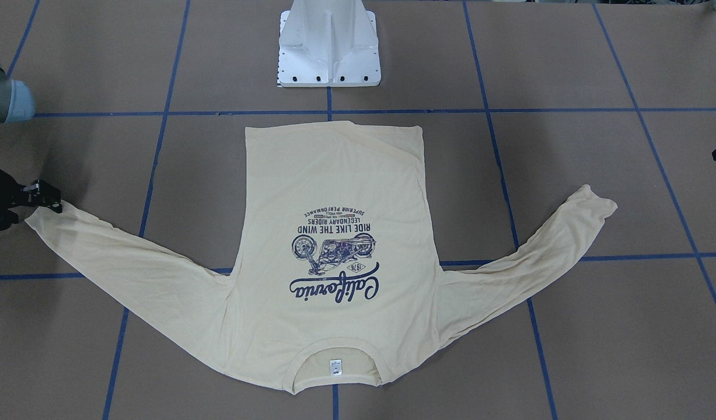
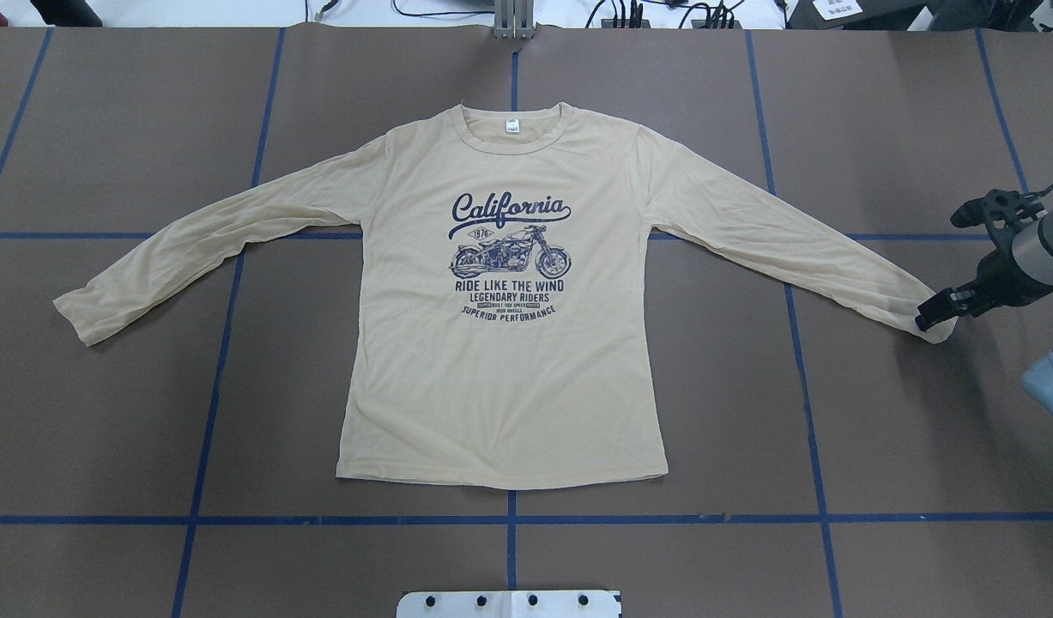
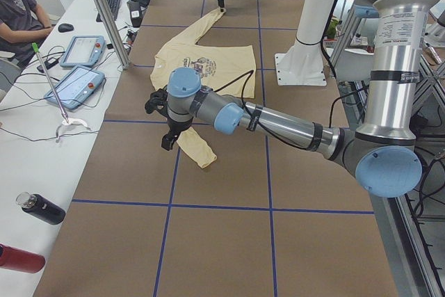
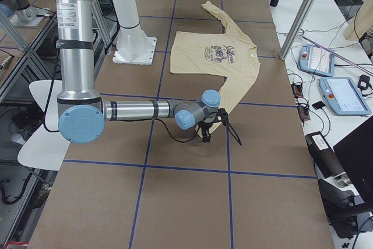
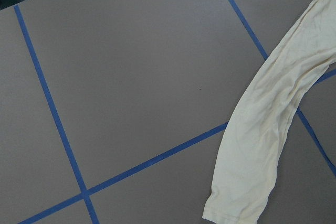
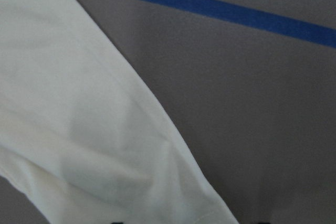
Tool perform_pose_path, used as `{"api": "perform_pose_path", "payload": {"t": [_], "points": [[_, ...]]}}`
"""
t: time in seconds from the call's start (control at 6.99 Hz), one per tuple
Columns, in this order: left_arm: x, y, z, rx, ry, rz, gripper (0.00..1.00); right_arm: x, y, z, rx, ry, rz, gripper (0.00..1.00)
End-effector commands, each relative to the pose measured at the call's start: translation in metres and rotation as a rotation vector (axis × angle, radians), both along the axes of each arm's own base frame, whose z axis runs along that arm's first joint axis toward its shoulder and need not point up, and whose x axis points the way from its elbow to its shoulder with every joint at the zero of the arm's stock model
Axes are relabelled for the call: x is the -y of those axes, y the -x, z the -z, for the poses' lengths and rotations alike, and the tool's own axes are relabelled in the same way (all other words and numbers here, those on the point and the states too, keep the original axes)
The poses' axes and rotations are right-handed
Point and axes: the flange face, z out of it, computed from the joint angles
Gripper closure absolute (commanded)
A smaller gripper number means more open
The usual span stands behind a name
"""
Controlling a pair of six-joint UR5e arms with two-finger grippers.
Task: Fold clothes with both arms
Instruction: 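Close the right gripper on the beige sleeve cuff, then lift the sleeve with the right gripper and carry it across the shirt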
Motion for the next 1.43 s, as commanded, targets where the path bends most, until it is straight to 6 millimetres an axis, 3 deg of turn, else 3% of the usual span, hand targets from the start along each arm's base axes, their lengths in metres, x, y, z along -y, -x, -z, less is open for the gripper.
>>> {"api": "perform_pose_path", "payload": {"t": [0.0, 0.43, 1.0, 1.14, 1.29], "points": [[0.0, 0.001, 0.001, 0.0, -0.002, 0.001, 0.0, 0.001, 0.001, -0.001, 0.0, 0.004, 0.001, 0.53], [0.0, 0.0, 0.002, -0.001, -0.002, 0.001, 0.01, 0.004, 0.004, 0.012, 0.006, 0.015, 0.005, 0.94], [0.0, 0.0, 0.001, -0.002, 0.001, 0.001, 0.01, 0.009, -0.004, 0.04, 0.039, -0.042, -0.011, 1.0], [0.0, 0.0, 0.001, -0.002, 0.001, 0.001, 0.01, 0.009, -0.005, 0.061, 0.059, -0.074, -0.017, 1.0], [-0.001, -0.002, 0.002, -0.022, 0.006, -0.009, 0.0, 0.016, -0.012, 0.1, 0.102, -0.102, -0.065, 1.0]]}}
